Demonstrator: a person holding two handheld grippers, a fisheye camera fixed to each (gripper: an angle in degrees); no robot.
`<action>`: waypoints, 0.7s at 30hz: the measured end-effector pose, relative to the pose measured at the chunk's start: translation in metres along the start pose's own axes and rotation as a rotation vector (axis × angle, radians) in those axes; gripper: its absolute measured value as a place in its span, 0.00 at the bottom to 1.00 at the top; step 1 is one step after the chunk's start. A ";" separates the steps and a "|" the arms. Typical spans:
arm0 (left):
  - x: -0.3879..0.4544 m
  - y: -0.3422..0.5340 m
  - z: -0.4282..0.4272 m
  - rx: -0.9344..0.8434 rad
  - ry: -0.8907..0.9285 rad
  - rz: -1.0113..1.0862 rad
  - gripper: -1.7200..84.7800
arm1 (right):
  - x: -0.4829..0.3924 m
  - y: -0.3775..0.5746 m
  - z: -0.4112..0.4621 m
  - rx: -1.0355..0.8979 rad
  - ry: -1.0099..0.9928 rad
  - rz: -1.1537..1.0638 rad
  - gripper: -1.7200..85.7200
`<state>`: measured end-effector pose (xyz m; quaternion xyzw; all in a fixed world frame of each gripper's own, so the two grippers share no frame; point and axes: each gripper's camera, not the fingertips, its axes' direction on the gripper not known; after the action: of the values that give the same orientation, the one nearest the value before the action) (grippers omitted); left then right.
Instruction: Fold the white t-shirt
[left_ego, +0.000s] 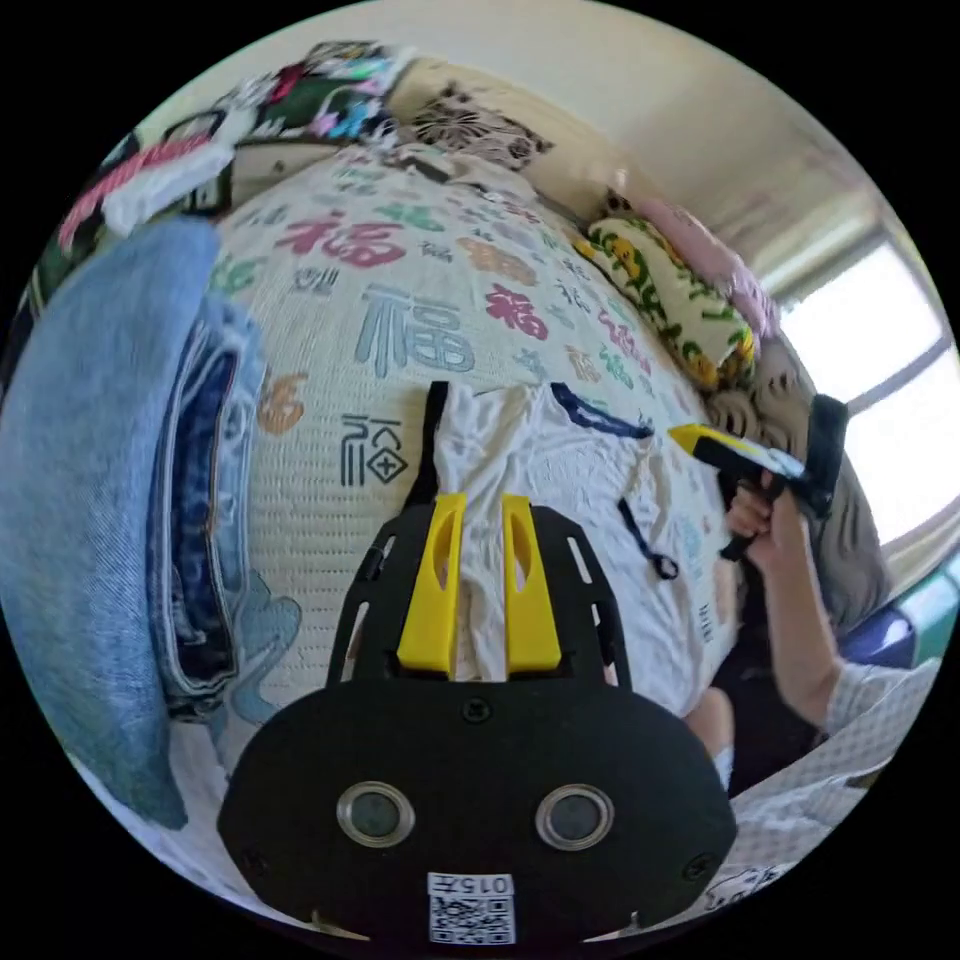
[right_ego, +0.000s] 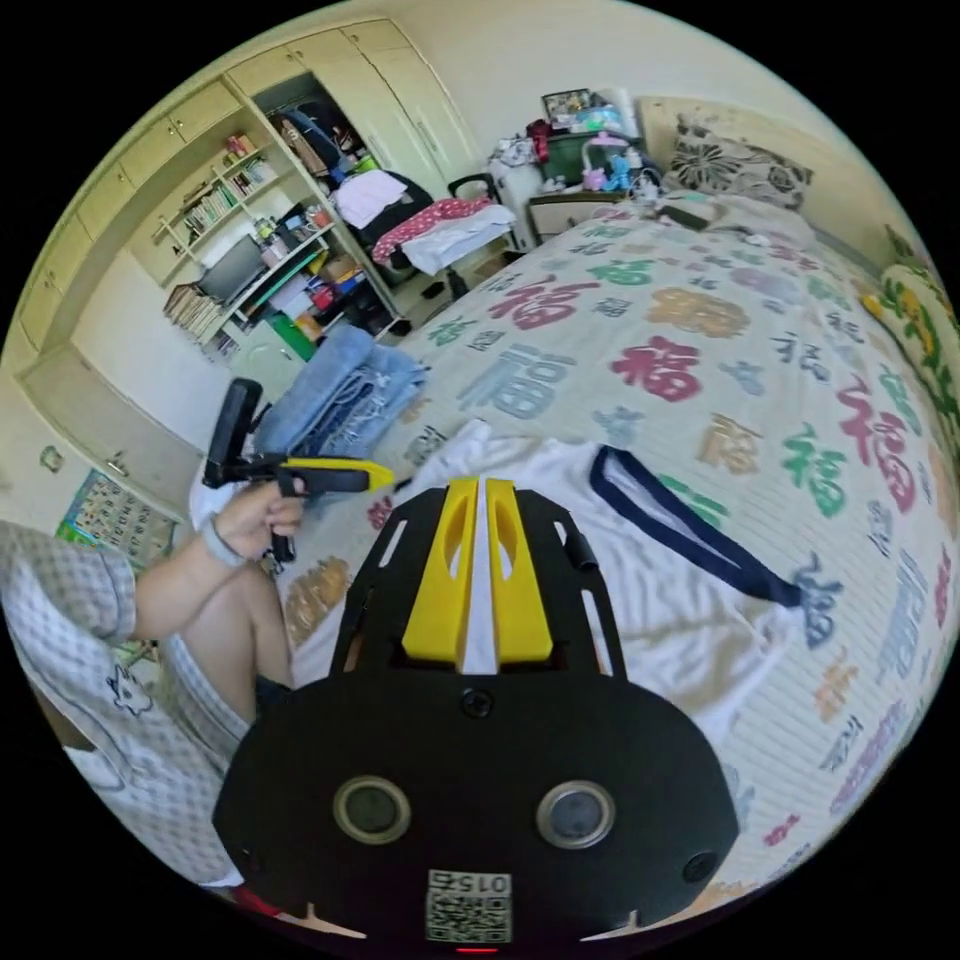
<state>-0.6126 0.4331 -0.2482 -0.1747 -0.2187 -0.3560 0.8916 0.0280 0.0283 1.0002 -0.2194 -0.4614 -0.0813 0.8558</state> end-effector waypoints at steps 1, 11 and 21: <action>-0.011 0.002 -0.001 0.006 -0.023 -0.043 0.09 | -0.007 -0.019 0.019 -0.036 -0.009 -0.002 0.07; -0.036 0.012 0.008 -0.073 -0.059 -0.093 0.05 | -0.036 -0.128 0.157 -0.420 0.335 -0.130 0.08; -0.027 0.035 -0.040 0.091 -0.031 -0.119 0.01 | -0.037 -0.153 0.160 -0.362 0.256 -0.106 0.01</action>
<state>-0.5951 0.4540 -0.3013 -0.1263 -0.2585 -0.3952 0.8724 -0.1654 -0.0385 1.0920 -0.3327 -0.3376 -0.2348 0.8486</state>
